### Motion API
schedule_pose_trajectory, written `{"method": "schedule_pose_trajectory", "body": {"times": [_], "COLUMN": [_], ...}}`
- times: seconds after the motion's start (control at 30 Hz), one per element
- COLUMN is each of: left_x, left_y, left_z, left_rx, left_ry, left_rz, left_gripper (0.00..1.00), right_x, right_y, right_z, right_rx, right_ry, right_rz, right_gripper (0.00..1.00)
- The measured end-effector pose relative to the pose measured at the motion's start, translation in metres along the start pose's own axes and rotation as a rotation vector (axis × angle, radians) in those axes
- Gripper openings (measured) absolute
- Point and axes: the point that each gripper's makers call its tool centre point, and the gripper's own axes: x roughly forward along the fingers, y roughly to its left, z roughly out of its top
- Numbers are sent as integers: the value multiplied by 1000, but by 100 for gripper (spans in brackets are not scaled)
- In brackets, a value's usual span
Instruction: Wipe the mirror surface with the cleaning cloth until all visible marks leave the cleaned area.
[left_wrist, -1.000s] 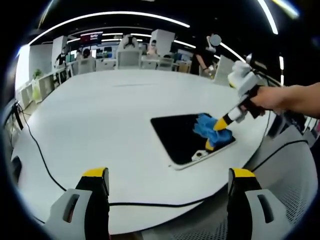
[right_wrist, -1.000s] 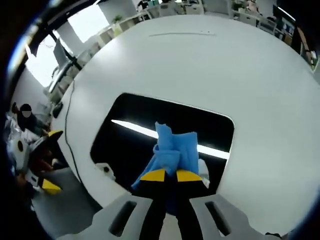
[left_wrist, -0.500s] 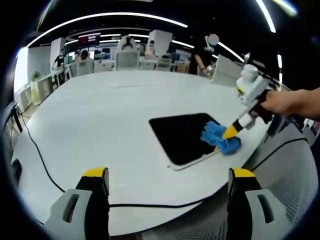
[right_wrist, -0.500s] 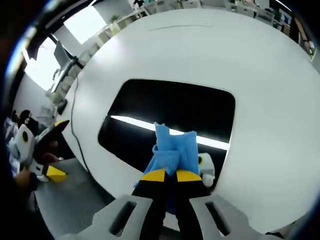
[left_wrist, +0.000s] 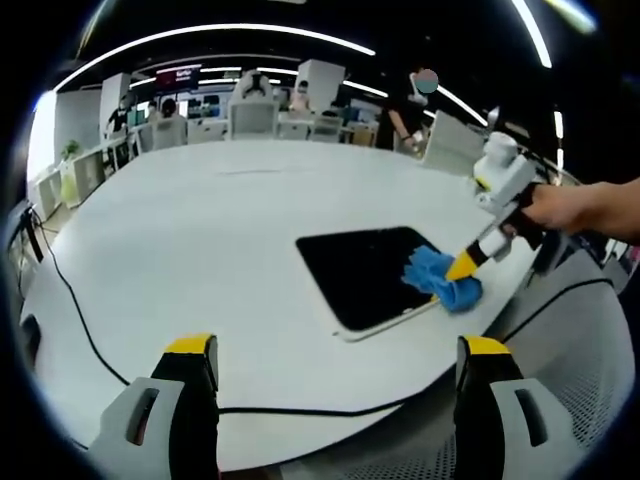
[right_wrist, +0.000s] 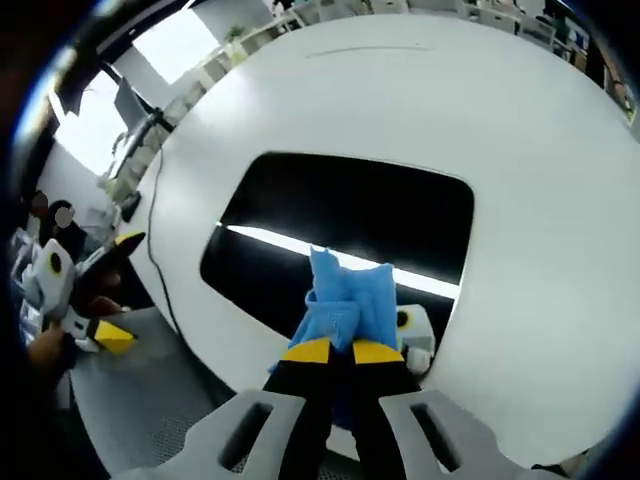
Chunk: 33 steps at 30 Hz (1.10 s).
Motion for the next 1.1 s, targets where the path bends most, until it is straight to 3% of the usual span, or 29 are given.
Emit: {"method": "schedule_pose_trajectory", "body": {"times": [0.7, 1.1], "left_x": [2, 2], "left_y": [-4, -8], "left_z": [-2, -3], "left_rx": [-7, -17], "left_ry": [17, 15], "left_rz": [-20, -44], "left_gripper": [99, 99], "right_x": [-17, -19], "right_y": [-37, -41], "right_z": [-10, -9], "right_rx": [90, 76], "right_ry": [-18, -11], "right_rz": [-13, -40], "right_gripper": [0, 0]}}
